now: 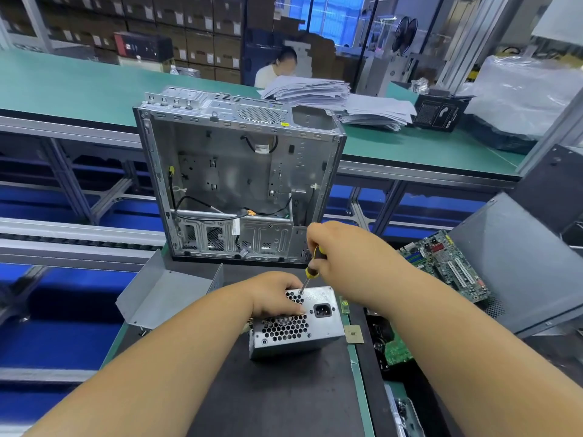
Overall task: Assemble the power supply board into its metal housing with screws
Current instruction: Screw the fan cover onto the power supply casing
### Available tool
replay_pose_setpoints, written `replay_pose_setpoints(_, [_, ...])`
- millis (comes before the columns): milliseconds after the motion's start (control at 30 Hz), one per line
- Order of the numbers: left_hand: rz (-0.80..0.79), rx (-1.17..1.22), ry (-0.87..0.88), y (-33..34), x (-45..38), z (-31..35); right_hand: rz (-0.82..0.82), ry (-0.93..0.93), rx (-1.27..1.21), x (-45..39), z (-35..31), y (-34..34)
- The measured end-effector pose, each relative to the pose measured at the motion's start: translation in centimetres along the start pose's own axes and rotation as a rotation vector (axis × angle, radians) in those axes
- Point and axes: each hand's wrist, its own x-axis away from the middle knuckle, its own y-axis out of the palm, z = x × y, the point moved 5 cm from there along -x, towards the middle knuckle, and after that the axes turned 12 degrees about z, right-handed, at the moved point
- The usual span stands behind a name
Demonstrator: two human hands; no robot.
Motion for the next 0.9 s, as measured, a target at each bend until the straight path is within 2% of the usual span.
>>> replay_pose_setpoints(167, [0.002,0.013,-0.017,0.3,0.0,-0.3,-0.007,0.099,0.250,-1.2,1.0,0.2])
replay_pose_setpoints(333, [0.010,0.038,-0.036,0.3,0.2,-0.4,0.130,0.203,0.441,-0.9,1.4,0.3])
replay_pose_setpoints(433, [0.011,0.033,-0.035,0.2,0.2,-0.4,0.121,0.211,0.295,-0.8,1.8,0.5])
replay_pose_setpoints(567, [0.016,0.002,-0.009,0.1,0.1,-0.3,0.014,0.012,-0.105,-0.4,0.7,0.3])
replay_pose_setpoints(667, [0.019,-0.016,0.004,0.0,0.0,-0.2,0.030,-0.067,-0.047,-0.8,0.4,0.1])
replay_pose_setpoints(800, [0.005,-0.024,-0.025,0.1,-0.1,-0.5,0.054,-0.051,0.144,-1.4,0.2,1.0])
replay_pose_setpoints(900, [0.003,-0.019,-0.049,0.1,0.1,-0.5,0.137,-0.003,0.181,-1.1,-0.2,1.6])
